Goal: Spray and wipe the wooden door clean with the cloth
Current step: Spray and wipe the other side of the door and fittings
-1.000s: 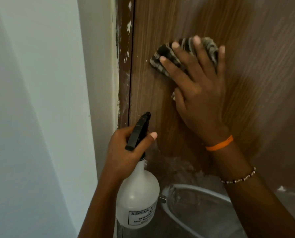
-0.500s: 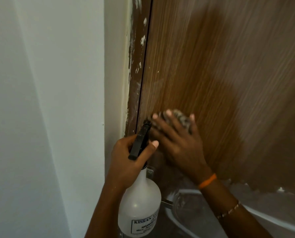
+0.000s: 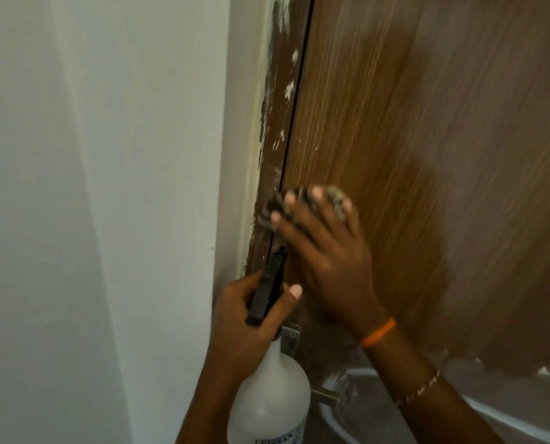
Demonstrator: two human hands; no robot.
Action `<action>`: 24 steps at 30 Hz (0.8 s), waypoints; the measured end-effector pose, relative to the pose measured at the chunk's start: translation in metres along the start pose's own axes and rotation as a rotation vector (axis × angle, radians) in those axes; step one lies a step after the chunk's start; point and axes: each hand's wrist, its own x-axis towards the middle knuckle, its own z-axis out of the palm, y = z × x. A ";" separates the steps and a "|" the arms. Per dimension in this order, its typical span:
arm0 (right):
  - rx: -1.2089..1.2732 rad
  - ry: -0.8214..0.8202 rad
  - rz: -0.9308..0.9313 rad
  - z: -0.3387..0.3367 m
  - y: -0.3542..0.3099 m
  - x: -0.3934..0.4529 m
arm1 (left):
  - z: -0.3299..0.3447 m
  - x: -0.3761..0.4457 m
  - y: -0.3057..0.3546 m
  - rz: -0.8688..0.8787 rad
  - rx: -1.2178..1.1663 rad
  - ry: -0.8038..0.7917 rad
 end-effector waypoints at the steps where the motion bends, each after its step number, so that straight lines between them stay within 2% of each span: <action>1: 0.013 -0.059 -0.040 0.005 -0.008 -0.021 | -0.001 0.000 -0.002 0.001 0.011 -0.004; 4: 0.019 -0.168 -0.144 0.013 -0.020 -0.064 | -0.005 -0.002 -0.007 -0.020 0.020 0.006; 8: -0.041 -0.211 -0.253 0.005 -0.010 -0.051 | -0.012 -0.009 -0.009 -0.026 -0.019 -0.007; 13: -0.111 -0.019 -0.051 -0.005 0.011 0.024 | -0.014 -0.018 -0.018 -0.086 0.023 -0.049; 15: -0.110 0.073 0.012 -0.003 0.009 0.034 | -0.014 -0.023 -0.018 -0.097 0.032 -0.059; 17: -0.086 0.097 0.049 0.002 -0.001 0.023 | -0.016 -0.026 -0.020 -0.097 0.044 -0.071; 19: -0.054 0.036 0.028 0.010 -0.017 -0.008 | -0.019 -0.027 -0.024 -0.091 0.036 -0.076; 24: 0.054 -0.259 -0.155 0.023 -0.047 -0.100 | -0.024 -0.030 -0.033 -0.089 0.036 -0.104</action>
